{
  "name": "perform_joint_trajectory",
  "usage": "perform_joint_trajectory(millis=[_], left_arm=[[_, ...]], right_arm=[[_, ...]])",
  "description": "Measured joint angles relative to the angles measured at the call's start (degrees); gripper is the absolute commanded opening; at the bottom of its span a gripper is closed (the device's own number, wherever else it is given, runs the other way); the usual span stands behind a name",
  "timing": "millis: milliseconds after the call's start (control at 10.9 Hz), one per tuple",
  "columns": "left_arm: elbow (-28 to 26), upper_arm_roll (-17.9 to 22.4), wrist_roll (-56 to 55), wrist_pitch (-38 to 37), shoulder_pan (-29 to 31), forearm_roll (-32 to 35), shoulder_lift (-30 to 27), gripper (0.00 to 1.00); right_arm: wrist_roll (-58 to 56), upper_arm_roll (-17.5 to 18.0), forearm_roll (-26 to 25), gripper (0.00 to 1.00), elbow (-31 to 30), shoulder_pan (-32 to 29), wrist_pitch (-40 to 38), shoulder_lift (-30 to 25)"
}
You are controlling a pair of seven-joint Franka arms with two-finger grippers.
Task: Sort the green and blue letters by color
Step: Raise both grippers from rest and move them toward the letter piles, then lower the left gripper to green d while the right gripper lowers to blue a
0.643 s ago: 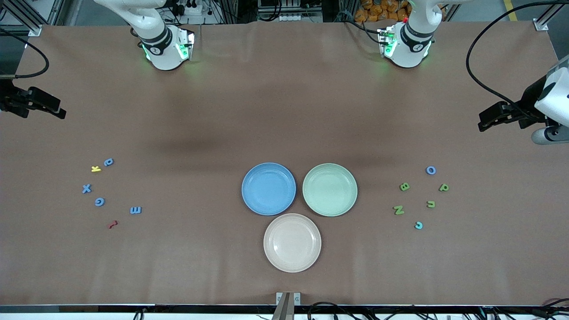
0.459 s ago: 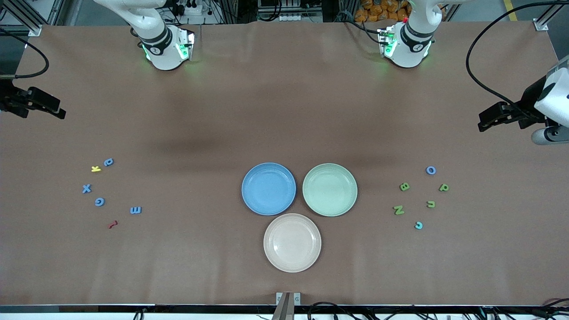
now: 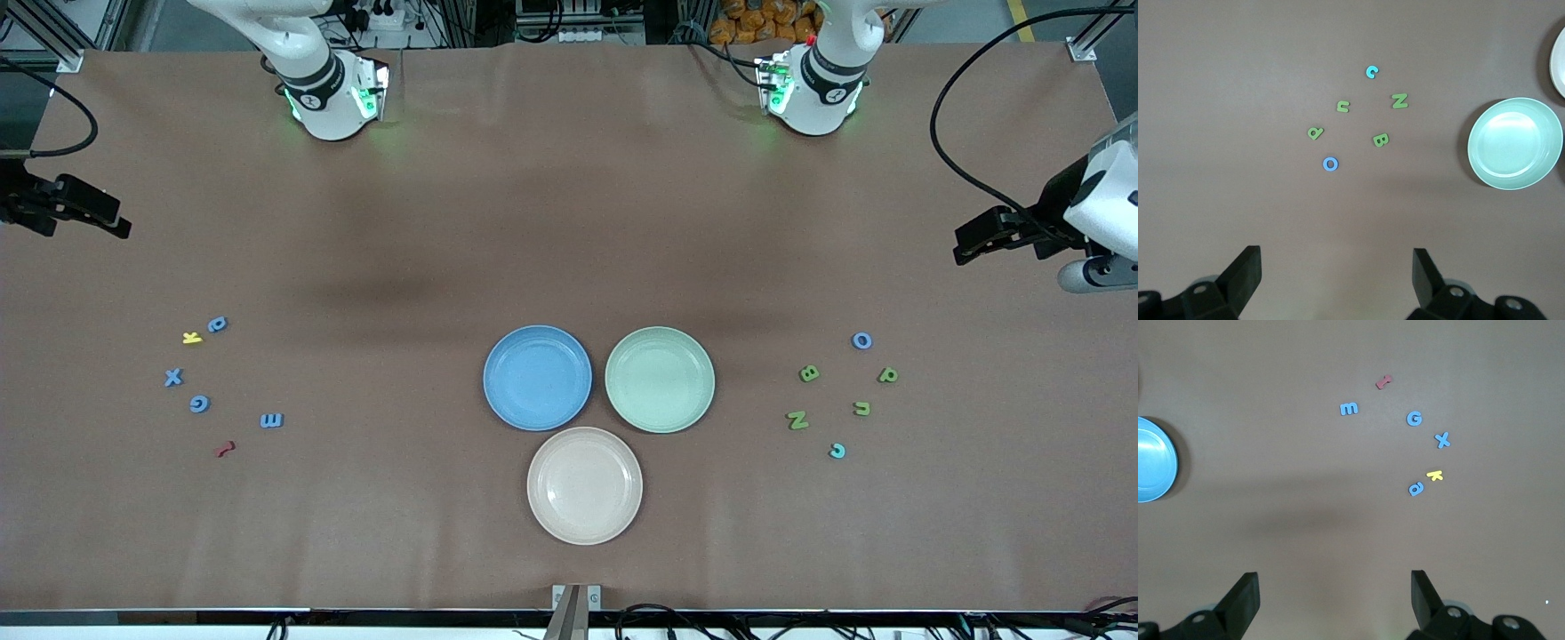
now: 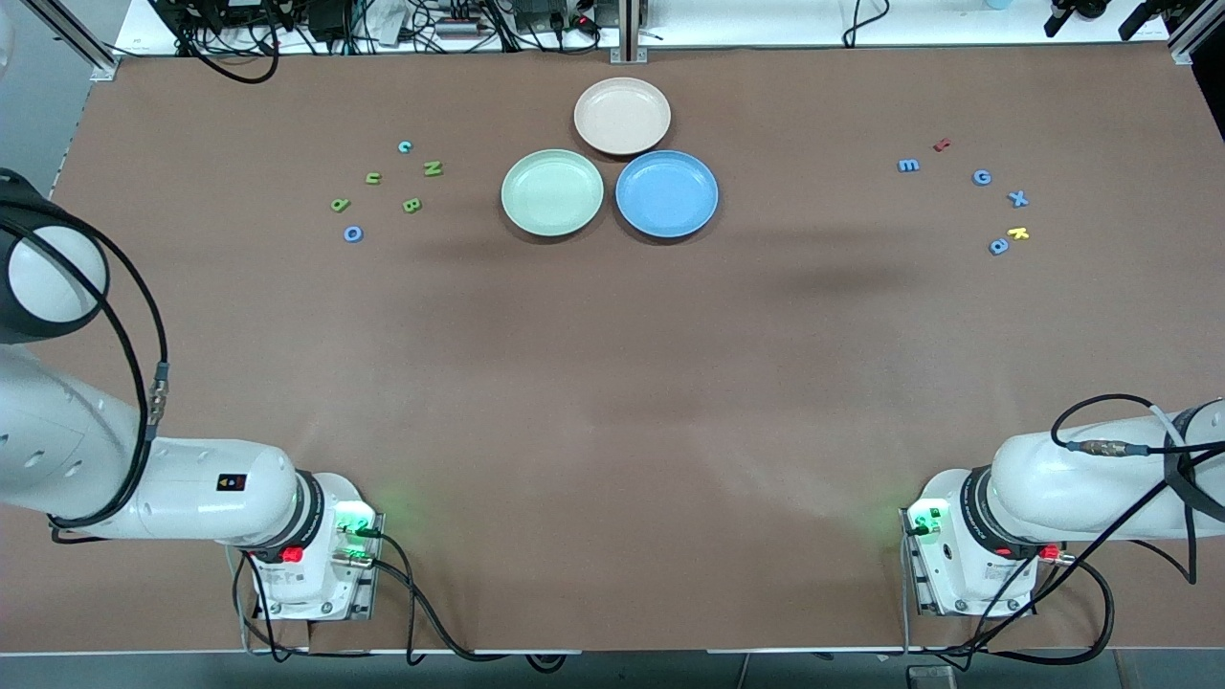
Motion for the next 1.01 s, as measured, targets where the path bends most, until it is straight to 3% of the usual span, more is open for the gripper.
perform_joint_trajectory(millis=[276,551,827,1010], left_arm=[[-0.39,0.02,0.00,1.31,0.10,0.00,0.99,1.00],[-1.90,0.07,0.00,7.06,0.33,0.00,5.46,1.00],[-2.85,0.13,0.00,13.14,0.39,0.00,11.05,1.00],[-5.47,0.27,0.00,18.67,0.60,0.24,12.39,1.00]], right_arm=[[-0.03,0.01,0.00,1.00,-0.08,-0.10,0.00,0.53],[-0.09,0.12,-1.15,1.00,-2.28,-0.09,-0.19,1.17],[-0.11,0.05,-1.97,1.00,-8.63,-0.26,3.83,1.41],[-0.24,0.04,-2.06,1.00,-13.85,-0.98,10.87,1.72]])
